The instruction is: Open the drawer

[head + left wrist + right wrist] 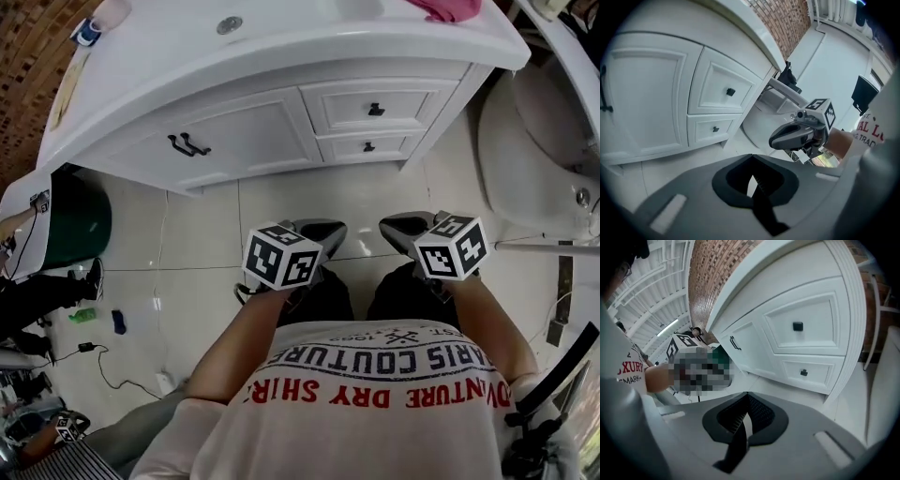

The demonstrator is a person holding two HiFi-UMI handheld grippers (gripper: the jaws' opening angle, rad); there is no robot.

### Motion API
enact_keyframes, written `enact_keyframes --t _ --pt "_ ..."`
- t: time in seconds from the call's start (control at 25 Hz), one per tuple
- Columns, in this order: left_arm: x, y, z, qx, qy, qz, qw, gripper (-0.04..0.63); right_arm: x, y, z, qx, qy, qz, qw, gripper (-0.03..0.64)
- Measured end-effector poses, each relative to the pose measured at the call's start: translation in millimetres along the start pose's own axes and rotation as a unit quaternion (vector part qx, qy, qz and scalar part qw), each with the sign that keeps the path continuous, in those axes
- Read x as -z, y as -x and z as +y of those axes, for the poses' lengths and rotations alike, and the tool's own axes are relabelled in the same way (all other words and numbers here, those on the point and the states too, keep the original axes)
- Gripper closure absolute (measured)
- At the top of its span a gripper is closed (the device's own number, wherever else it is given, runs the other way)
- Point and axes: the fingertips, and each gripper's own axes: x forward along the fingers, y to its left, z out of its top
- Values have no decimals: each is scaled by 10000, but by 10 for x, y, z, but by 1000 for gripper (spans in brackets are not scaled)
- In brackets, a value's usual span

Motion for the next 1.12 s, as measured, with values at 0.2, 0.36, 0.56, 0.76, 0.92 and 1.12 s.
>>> enact_keyframes --t 0.2,0.36,0.56,0.76,0.92,1.12 --pt "362 -578 567 -54 7 -105 9999 606 427 -593 -573 -34 108 -24 9999 611" --pt "570 -757 733 -70 -48 -215 9997 606 516 -848 -683 -110 200 -248 9994 611" --pt "622 -775 816 -2 -75 -430 9990 606 436 -1040 -765 -123 389 -367 9985 611" --pt "660 -751 857 -53 -56 -491 9988 606 436 -1052 -805 -14 432 -354 9984 611" --pt "676 -704 870 -61 -57 -501 9987 606 325 -1059 -959 141 428 -549 9975 611" --pt "812 -621 844 -126 -39 -399 9991 606 141 -1097 -1334 640 293 -851 9939 609"
